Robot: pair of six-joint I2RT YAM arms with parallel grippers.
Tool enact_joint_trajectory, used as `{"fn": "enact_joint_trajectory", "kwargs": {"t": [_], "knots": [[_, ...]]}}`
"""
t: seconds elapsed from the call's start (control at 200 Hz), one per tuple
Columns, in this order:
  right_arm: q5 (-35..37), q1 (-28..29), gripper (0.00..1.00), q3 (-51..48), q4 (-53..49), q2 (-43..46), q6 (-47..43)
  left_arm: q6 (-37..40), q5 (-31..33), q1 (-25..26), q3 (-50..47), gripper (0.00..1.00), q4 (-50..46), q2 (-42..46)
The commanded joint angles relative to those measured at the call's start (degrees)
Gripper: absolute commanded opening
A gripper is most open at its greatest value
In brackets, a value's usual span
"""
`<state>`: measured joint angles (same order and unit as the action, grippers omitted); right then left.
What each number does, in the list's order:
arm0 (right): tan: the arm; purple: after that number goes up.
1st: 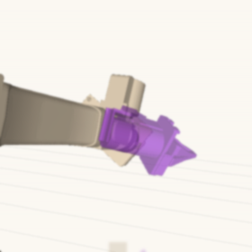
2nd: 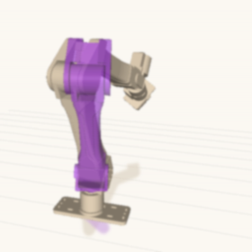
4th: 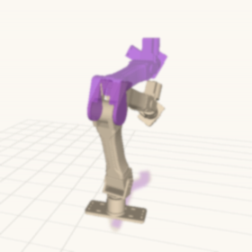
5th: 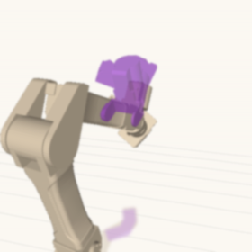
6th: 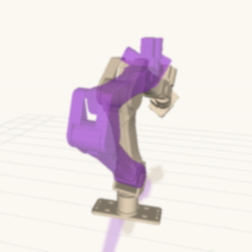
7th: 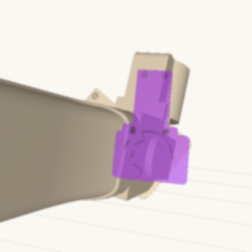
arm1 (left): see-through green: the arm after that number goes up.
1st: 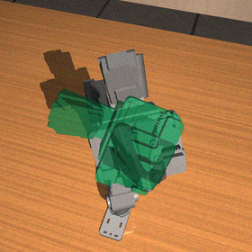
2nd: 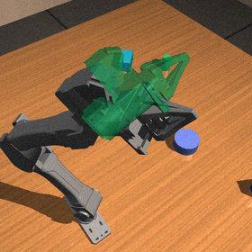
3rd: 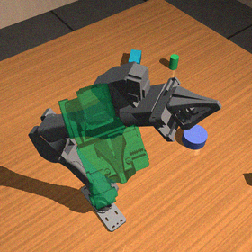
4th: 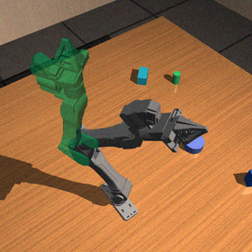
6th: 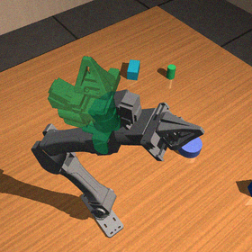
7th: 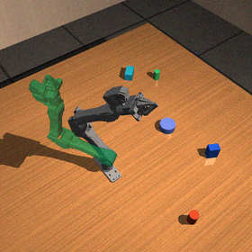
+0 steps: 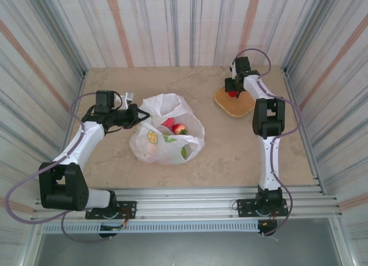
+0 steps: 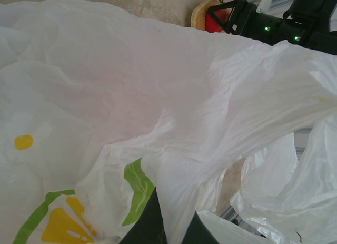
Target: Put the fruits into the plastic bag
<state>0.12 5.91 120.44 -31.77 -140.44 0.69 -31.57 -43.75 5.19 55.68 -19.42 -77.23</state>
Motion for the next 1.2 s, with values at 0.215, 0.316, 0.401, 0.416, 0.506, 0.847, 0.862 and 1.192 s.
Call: {"fn": "enact_joint_trajectory", "kwargs": {"t": [0.215, 0.316, 0.401, 0.416, 0.506, 0.847, 0.862, 1.192], "knots": [[-0.7, -0.1, 0.60, -0.7, -2.7, 4.0, -1.4, 0.0, -1.2, -0.5, -0.2, 0.04, -0.2, -0.4], [-1.5, 0.0, 0.59, -4.8, -2.0, 9.4, -0.2, -0.1, -1.3, -0.5, -0.3, 0.04, -0.2, -0.3], [-3.7, 0.1, 0.59, -11.1, 0.2, 16.0, 2.0, -0.2, -1.4, -0.5, -0.3, 0.04, -0.1, -0.2], [-4.2, 0.2, 0.59, -12.2, 0.7, 17.3, 2.6, -0.2, -1.4, -0.5, -0.3, 0.04, -0.1, -0.2], [-9.1, 1.1, 0.57, -24.7, 6.1, 26.8, 6.8, -0.3, -1.4, -0.5, -0.4, 0.04, -0.1, -0.3], [-30.5, 13.8, 0.55, -62.7, 26.1, 57.8, 17.6, -1.1, -2.2, -0.5, -0.6, 0.04, 0.7, -0.6], [-30.9, 14.8, 0.55, -63.5, 26.2, 58.6, 17.2, -1.2, -2.3, -0.5, -0.6, 0.04, 0.8, -0.5], [-26.5, 30.9, 0.55, -66.8, 28.2, 56.4, 10.5, -1.7, -2.8, -0.5, -0.8, 0.04, 1.4, -0.1]]}}
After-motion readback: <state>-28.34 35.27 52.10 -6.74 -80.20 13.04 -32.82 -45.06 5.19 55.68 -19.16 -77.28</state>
